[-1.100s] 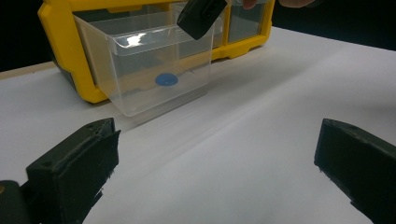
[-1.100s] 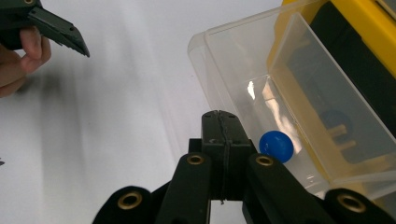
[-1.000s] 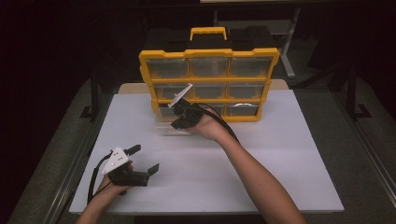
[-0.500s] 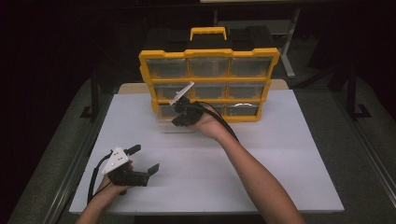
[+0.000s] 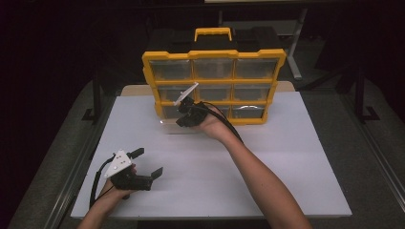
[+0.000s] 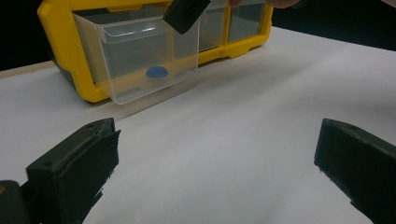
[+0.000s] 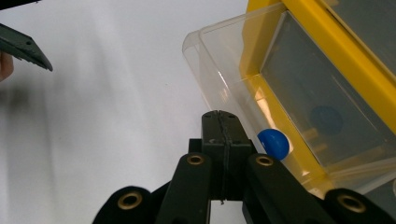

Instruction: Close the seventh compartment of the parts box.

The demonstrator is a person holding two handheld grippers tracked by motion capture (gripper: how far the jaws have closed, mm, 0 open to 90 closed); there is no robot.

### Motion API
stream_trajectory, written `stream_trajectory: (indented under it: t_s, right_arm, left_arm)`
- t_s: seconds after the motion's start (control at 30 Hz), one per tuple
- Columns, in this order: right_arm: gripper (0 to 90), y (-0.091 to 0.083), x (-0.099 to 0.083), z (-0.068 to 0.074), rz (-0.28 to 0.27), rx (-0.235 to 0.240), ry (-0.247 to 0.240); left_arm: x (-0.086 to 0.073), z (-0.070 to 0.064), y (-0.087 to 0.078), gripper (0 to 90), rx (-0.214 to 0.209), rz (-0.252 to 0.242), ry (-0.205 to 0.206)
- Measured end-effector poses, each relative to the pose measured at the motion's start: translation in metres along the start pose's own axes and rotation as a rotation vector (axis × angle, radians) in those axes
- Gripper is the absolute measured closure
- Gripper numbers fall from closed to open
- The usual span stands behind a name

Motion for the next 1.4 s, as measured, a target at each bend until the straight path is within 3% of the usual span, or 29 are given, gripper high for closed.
stream_trajectory:
  t_s: [0.13, 0.2, 1.4]
  right_arm:
    - [89.3, 0.000, 0.001, 0.000, 0.001, 0.000, 0.028]
    - [89.3, 0.001, 0.001, -0.002, -0.001, -0.009, 0.014]
    - [89.3, 0.006, 0.005, -0.016, -0.022, -0.053, 0.061]
  left_arm:
    - [0.000, 0.000, 0.000, 0.0, 0.000, 0.000, -0.001]
    - [0.000, 0.000, 0.000, 0.0, 0.000, 0.001, 0.001]
    - [0.000, 0.000, 0.000, 0.0, 0.001, 0.002, -0.002]
Point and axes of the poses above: each handheld gripper's, and its own axes: y roughly forward along the jaws, x roughly out of its top, z roughly to its left, the point moved 1 cm from there along y, roughly forward along the jaws, and after that the axes turned 1 degree about -z, right-handed, at the moved point
